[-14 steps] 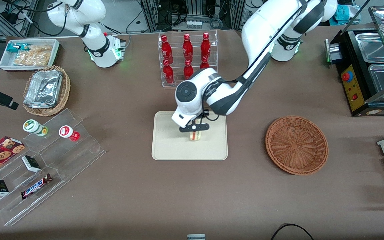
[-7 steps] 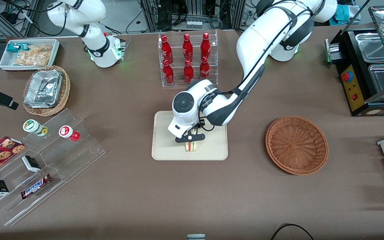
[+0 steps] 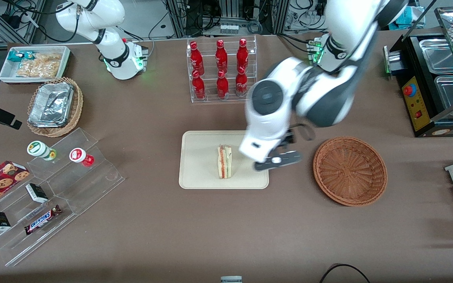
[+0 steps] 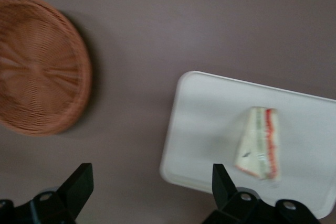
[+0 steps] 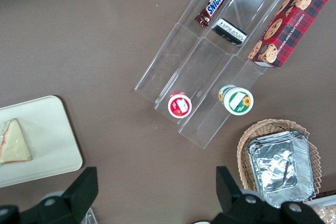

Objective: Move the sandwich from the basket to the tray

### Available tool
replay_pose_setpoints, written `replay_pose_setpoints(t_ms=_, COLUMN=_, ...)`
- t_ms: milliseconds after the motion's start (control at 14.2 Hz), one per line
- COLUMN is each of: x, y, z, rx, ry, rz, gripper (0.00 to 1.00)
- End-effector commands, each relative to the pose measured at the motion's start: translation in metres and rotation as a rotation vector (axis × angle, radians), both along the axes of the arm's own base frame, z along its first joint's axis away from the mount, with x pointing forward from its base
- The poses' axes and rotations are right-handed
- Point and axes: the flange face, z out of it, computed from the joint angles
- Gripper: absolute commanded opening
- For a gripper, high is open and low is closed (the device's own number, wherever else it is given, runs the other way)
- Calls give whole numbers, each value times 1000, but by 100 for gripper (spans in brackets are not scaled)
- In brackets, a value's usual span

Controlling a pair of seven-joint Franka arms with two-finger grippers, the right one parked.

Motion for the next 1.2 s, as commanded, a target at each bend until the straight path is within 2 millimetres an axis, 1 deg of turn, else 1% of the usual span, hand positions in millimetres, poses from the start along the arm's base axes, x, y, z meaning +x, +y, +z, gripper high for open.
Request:
replay_pose_setpoints(t_ms=0, x=-1, y=88, z=38, rx=-21, ry=75, rz=-99, gripper=100)
replay_pose_setpoints(t_ms=141, x=4, y=158, z=61, rx=-30, ry=106, rz=-166, gripper=100)
replay_pose_setpoints(t_ms=212, x=2, y=191, z=76, rx=-38, ry=129, rz=-167, gripper=100)
replay_pose_setpoints(t_ms=282, x=-3, y=215, z=89, rx=-33, ry=149, rz=-165, gripper=100)
replay_pose_setpoints(t_ms=353, x=-7, y=224, z=99, rx=-32, ry=147, rz=-159, gripper=100)
replay_pose_setpoints(t_ms=424, x=-11, y=230, z=110, rx=-32, ry=131, rz=-145, gripper=100)
replay_pose_setpoints(t_ms=494, x=-22, y=222, z=122, rx=-32, ry=118, rz=-151, gripper=100)
replay_pose_setpoints(t_ms=565, x=-37, y=219, z=133, rx=-23, ry=114, rz=-156, gripper=100)
replay_pose_setpoints(t_ms=706, x=-71, y=211, z=146, rx=-45, ry=121, rz=-163, gripper=100)
replay_pose_setpoints(t_ms=776, x=-91, y=213, z=146, rx=-18, ry=140, rz=-149, gripper=100)
replay_pose_setpoints(t_ms=847, x=-102, y=213, z=137, rx=0, ry=155, rz=-147, gripper=100)
replay_pose_setpoints(t_ms=918, x=-101, y=213, z=133, rx=3, ry=150, rz=-155, gripper=100)
replay_pose_setpoints(t_ms=1129, x=-96, y=218, z=143, rx=-24, ry=110, rz=-149, gripper=100)
